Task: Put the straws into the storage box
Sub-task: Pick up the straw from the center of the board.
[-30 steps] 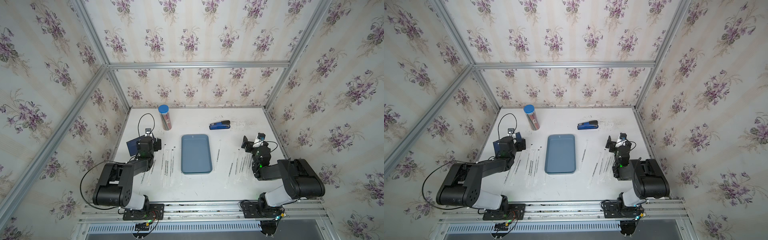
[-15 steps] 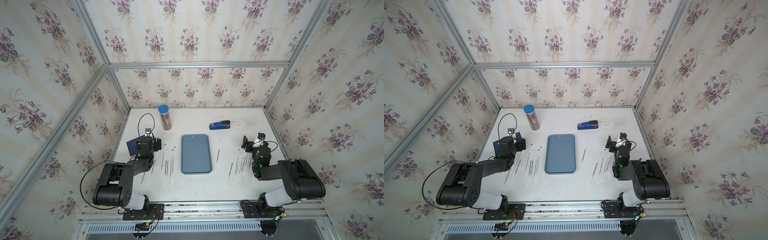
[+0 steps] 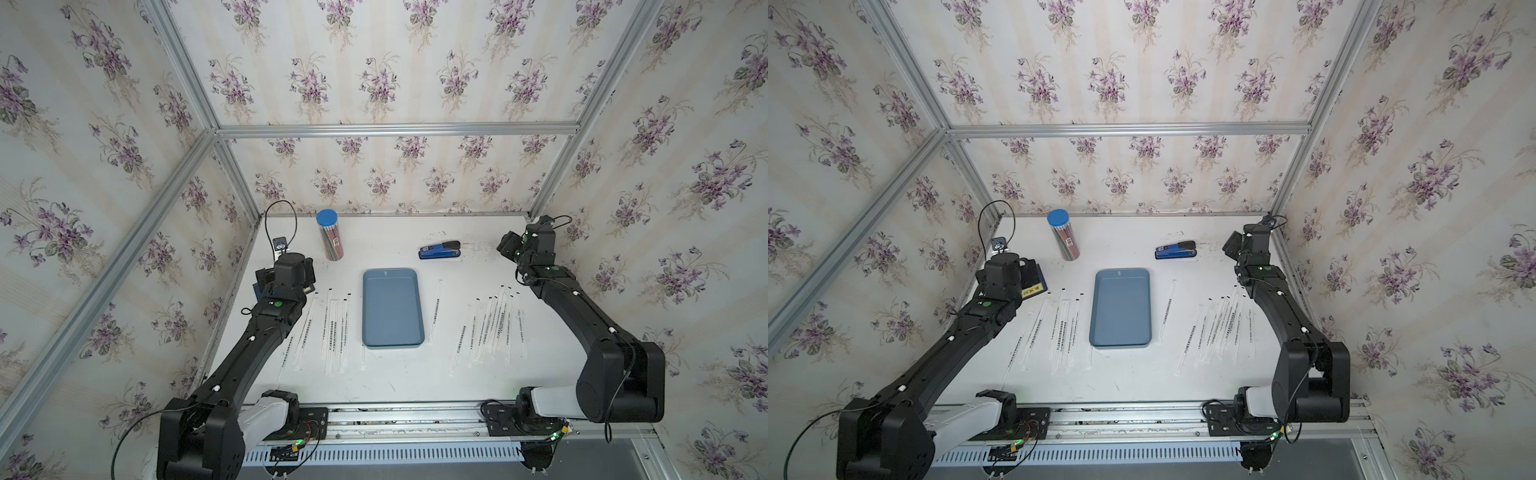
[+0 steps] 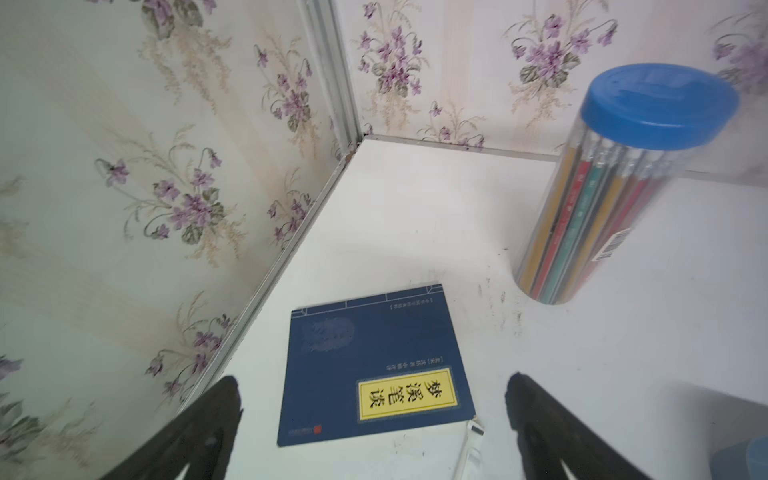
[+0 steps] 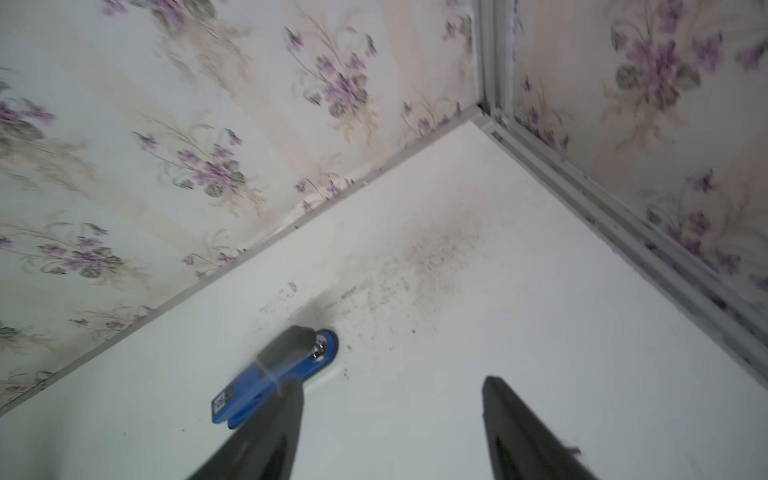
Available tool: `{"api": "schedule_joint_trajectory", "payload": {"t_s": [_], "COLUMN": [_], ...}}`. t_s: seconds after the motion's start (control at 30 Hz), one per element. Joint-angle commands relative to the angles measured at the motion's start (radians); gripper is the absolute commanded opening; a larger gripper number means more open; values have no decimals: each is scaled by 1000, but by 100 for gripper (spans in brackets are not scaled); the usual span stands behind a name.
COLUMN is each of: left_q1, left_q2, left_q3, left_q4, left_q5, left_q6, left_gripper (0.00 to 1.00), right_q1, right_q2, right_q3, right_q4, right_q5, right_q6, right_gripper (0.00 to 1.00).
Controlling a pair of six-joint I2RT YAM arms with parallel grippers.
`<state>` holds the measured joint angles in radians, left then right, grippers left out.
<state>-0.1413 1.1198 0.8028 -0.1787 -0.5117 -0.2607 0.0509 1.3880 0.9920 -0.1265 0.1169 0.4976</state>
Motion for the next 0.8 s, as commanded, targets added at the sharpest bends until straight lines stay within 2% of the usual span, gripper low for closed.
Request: {"api": "schedule_joint_trajectory", "payload": {"t_s": [0.0,0.03,0.1,0.2,0.3,0.33,0.4,0.53,0.63,0.77], "left_q1": [35,58,113,116,102,86,6,-188,-235,-259], "left_q2": [10,14,7,-16,-10,-4,15,67,104,134], "left_q3": [107,137,171,185,178,176,164,149,147,158], "left_q4": [-383,-412,-394,-347,-315,-310,-291,-264,-250,-244], "left_q5": [-36,19,204,401,599,633,664,617,630,628], "left_q6": [-217,-225,-148,-62,-66,-82,-91,-67,-89,-88], "left_gripper": [100,100,100,99,100,100,100,100,99,99], "right_q1": [120,173,269,371,444,459,478,480,480,529], "right_q2": [-20,-19,7,78,152,171,218,302,341,385], "right_q3": [28,35,59,67,71,66,66,79,86,105], "right_q4": [-194,-216,-264,-284,-285,-274,-267,-269,-269,-293], "right_q5": [-40,-2,54,46,50,40,12,-31,-48,-44], "right_q6": [107,123,174,240,279,284,294,290,284,273], "right_gripper": [59,59,56,39,33,33,33,34,28,26]}}
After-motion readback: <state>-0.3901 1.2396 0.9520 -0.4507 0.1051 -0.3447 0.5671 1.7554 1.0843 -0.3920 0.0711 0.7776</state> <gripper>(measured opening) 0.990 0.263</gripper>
